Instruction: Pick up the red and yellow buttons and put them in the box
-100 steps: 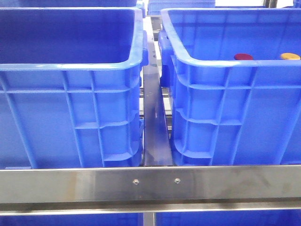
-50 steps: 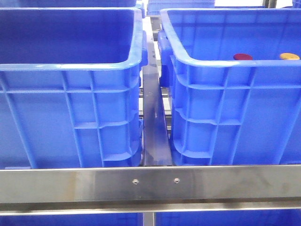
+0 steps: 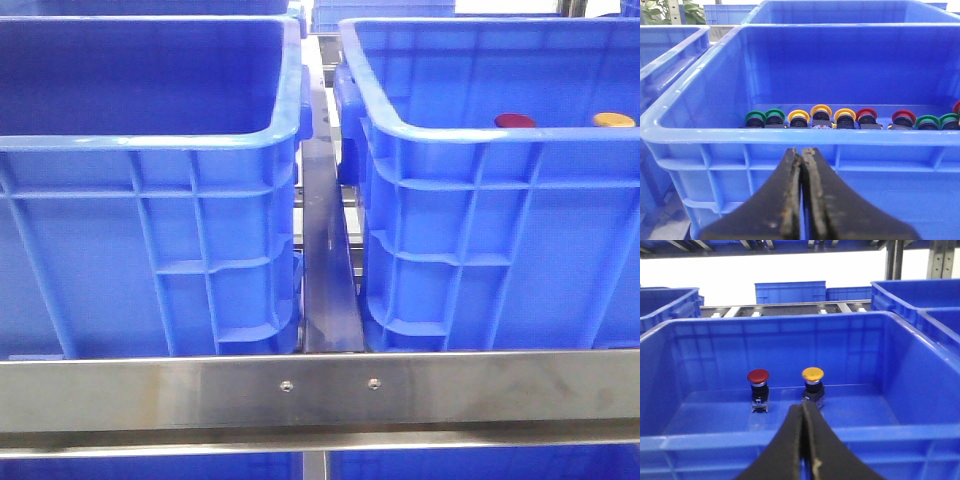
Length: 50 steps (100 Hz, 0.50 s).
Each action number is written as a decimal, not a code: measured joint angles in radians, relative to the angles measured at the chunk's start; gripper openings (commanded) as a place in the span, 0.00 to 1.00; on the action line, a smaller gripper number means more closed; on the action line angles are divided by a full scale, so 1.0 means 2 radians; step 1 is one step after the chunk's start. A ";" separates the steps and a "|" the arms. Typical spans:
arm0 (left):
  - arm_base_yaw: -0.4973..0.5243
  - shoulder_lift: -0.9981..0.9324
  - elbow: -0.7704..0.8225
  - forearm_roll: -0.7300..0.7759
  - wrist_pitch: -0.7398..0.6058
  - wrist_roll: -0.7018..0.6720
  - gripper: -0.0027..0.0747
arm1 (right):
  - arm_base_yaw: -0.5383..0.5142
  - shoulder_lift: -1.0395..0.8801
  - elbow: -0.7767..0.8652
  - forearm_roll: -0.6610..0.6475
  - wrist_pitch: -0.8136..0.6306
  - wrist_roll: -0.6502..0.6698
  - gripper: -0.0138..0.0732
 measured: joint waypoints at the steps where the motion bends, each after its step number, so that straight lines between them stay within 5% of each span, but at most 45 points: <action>1: 0.000 0.000 0.000 0.000 0.000 0.000 0.01 | 0.000 -0.003 0.002 0.000 0.000 0.002 0.08; 50: 0.000 0.000 0.000 0.000 0.000 0.000 0.01 | -0.003 -0.053 0.012 -0.011 0.071 0.009 0.08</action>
